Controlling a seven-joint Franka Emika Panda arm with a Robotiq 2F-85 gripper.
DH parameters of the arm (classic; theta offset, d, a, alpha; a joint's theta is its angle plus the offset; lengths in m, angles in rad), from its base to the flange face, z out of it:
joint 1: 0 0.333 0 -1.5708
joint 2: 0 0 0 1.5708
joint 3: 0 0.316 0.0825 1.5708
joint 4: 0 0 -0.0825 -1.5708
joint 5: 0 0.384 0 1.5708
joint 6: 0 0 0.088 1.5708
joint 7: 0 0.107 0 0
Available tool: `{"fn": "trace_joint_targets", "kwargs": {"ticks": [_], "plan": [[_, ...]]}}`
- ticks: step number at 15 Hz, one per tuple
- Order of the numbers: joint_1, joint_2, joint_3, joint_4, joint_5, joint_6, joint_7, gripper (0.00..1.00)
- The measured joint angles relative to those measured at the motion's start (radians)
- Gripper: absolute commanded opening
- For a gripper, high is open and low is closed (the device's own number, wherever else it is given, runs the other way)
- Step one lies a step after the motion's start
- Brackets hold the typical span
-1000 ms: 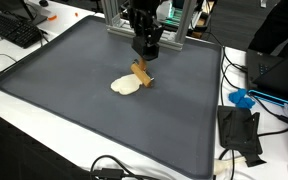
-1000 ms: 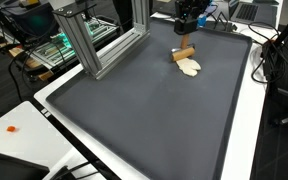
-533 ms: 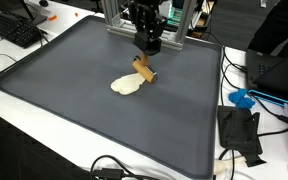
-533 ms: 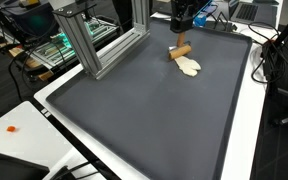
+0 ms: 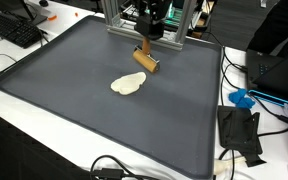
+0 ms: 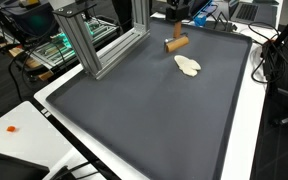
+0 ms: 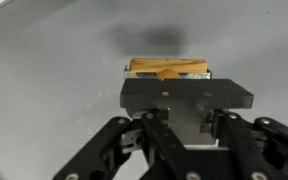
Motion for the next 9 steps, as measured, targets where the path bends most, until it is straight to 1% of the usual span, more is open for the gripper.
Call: {"fn": "trace_joint_targets", "kwargs": {"ticks": [5, 9], "plan": [[-0.002, -0.134, 0.011, -0.049, 0.010, -0.056, -0.067, 0.22], [-0.006, -0.257, 0.019, -0.113, 0.033, -0.093, -0.168, 0.22]]}}
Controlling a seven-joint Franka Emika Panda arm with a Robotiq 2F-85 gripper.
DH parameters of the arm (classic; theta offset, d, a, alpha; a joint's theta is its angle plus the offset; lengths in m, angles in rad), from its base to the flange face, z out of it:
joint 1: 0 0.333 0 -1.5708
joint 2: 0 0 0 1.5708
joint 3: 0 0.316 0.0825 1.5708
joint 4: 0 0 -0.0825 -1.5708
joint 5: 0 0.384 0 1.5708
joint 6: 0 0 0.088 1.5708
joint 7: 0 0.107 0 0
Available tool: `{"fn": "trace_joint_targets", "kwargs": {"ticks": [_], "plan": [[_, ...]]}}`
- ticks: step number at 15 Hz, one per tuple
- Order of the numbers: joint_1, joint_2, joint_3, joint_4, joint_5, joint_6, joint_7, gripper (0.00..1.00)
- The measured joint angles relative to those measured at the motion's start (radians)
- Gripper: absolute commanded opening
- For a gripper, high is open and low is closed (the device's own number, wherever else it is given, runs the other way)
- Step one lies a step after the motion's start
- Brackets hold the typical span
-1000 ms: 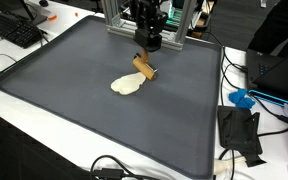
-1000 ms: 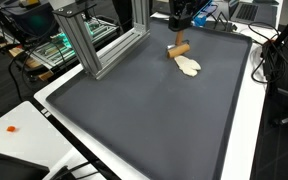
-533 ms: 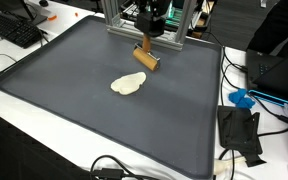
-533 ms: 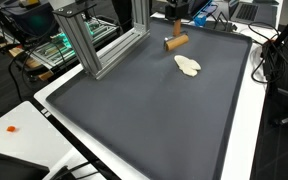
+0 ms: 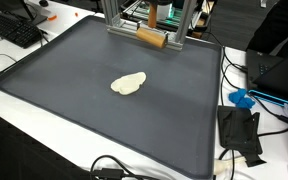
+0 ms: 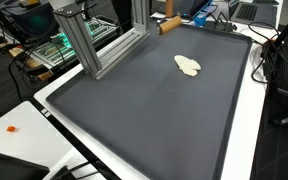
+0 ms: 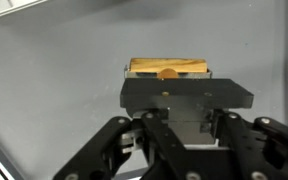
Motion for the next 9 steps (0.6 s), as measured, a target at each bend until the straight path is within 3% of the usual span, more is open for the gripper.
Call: {"fn": "trace_joint_targets", "kwargs": {"ticks": [9], "plan": [[-0.011, -0.239, 0.000, -0.191, 0.026, -0.029, -0.261, 0.22]]}}
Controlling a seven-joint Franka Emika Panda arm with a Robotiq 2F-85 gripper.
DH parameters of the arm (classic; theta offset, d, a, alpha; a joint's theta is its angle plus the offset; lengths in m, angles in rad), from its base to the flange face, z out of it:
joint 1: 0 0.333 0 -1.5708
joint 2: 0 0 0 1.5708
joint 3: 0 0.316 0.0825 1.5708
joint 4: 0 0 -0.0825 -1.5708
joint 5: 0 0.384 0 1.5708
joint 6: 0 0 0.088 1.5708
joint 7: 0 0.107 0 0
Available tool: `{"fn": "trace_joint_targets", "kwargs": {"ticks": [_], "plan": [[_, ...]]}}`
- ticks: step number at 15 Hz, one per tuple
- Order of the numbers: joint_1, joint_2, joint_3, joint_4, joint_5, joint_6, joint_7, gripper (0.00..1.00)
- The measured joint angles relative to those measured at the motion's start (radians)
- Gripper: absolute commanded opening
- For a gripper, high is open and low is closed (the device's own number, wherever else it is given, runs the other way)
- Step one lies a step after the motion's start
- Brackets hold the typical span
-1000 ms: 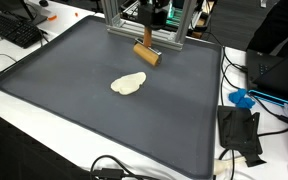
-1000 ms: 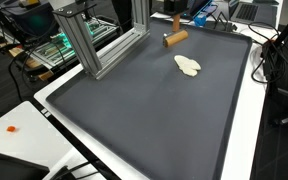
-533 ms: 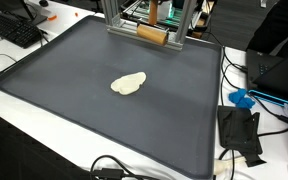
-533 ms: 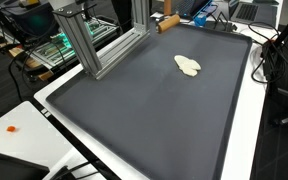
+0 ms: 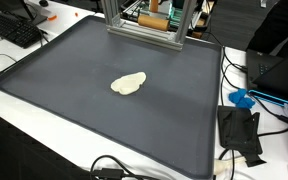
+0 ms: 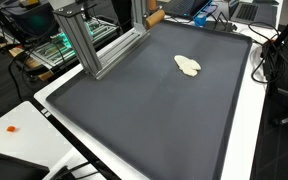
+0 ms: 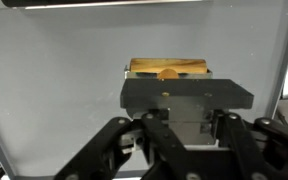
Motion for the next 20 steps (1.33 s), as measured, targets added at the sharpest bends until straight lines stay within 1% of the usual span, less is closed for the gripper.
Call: {"fn": "trace_joint_targets", "kwargs": {"ticks": [3, 7, 15, 20], "plan": [[-0.003, -0.049, -0.001, -0.042, 0.011, -0.010, -0.055, 0.22], [-0.003, -0.107, -0.001, -0.080, 0.018, -0.058, -0.092, 0.22], [-0.001, -0.201, 0.011, -0.117, 0.063, -0.134, -0.093, 0.22], [0.000, -0.241, 0.042, -0.159, 0.073, -0.147, -0.089, 0.22]]}}
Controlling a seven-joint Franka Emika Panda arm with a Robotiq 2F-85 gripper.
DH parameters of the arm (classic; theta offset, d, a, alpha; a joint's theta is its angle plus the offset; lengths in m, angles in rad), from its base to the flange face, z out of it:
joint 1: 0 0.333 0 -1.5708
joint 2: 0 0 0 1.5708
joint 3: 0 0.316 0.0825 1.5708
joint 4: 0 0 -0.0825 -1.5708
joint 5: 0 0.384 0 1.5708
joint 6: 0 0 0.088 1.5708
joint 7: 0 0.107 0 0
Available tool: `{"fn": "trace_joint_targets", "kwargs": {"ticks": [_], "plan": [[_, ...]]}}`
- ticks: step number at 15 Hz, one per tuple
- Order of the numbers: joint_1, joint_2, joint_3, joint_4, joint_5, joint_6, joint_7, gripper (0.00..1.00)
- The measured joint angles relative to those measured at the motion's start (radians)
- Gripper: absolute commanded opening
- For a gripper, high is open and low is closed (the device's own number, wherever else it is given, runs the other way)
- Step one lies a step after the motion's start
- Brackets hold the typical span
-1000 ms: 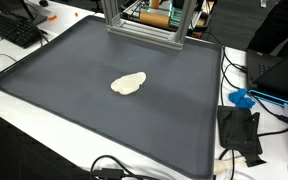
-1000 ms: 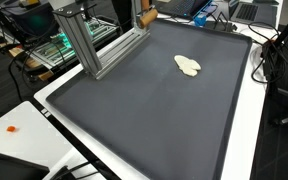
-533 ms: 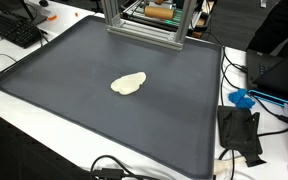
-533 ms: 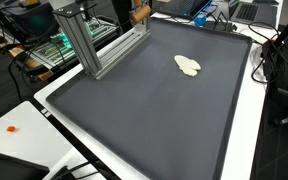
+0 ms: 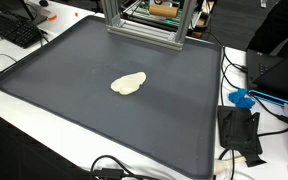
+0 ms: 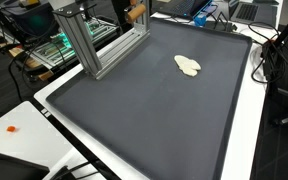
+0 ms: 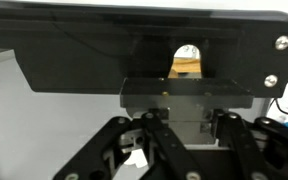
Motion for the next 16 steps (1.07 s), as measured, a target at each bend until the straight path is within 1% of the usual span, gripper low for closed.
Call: {"fn": "trace_joint_targets", "kwargs": {"ticks": [7, 15, 16], "plan": [[0.010, -0.040, 0.033, -0.051, 0.006, 0.000, 0.004, 0.22], [0.012, -0.072, 0.046, -0.072, 0.012, -0.001, 0.027, 0.22], [0.013, -0.074, 0.046, -0.074, 0.013, -0.001, 0.027, 0.56]]}}
